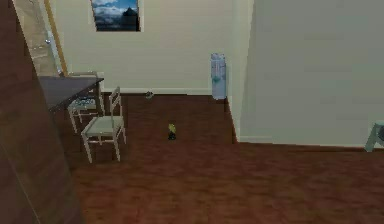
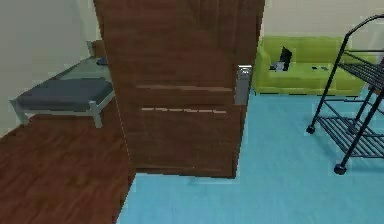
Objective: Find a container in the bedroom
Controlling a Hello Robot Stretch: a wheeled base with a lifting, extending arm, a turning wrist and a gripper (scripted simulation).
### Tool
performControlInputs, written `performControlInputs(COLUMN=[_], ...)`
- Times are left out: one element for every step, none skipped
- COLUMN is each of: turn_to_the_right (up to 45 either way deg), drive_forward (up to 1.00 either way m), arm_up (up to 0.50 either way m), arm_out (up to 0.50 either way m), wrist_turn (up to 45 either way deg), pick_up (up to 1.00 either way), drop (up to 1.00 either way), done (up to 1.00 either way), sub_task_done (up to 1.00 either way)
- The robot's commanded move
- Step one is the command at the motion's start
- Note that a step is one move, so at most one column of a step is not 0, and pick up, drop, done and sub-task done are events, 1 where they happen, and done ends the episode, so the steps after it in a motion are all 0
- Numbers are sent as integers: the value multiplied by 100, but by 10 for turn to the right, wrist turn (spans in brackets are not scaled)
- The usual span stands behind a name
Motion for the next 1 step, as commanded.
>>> performControlInputs(turn_to_the_right=[0], drive_forward=[100], arm_up=[0], arm_out=[0], wrist_turn=[0], pick_up=[0], drop=[0], done=[0], sub_task_done=[0])
